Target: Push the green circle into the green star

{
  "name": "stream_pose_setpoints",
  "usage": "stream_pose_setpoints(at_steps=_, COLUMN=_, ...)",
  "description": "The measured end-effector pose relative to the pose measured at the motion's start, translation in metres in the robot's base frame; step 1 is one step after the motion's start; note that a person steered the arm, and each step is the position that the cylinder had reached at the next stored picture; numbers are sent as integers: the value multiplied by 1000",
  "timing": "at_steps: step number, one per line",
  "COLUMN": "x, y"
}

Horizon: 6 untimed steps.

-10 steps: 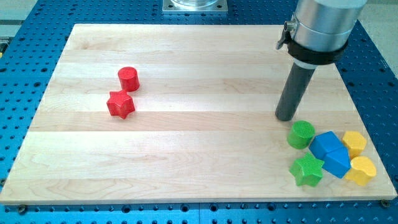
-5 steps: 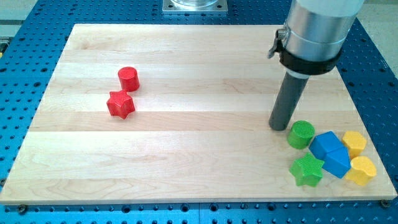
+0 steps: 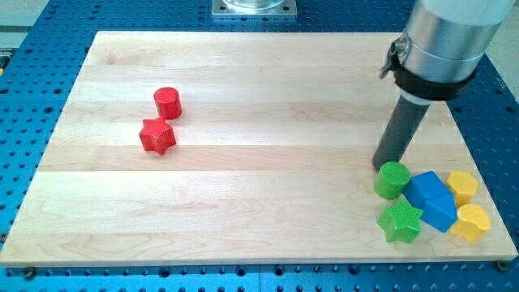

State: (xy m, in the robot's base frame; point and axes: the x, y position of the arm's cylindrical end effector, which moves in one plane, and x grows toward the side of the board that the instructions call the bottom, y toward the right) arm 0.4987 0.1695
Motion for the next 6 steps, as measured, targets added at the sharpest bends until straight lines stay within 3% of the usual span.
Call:
stream_pose_setpoints(at_steps=3, x=15, y=-35)
stream_pose_setpoints(at_steps=5, x=-20, y=7)
stream_pose_setpoints(at_steps=6, x=-12, y=11)
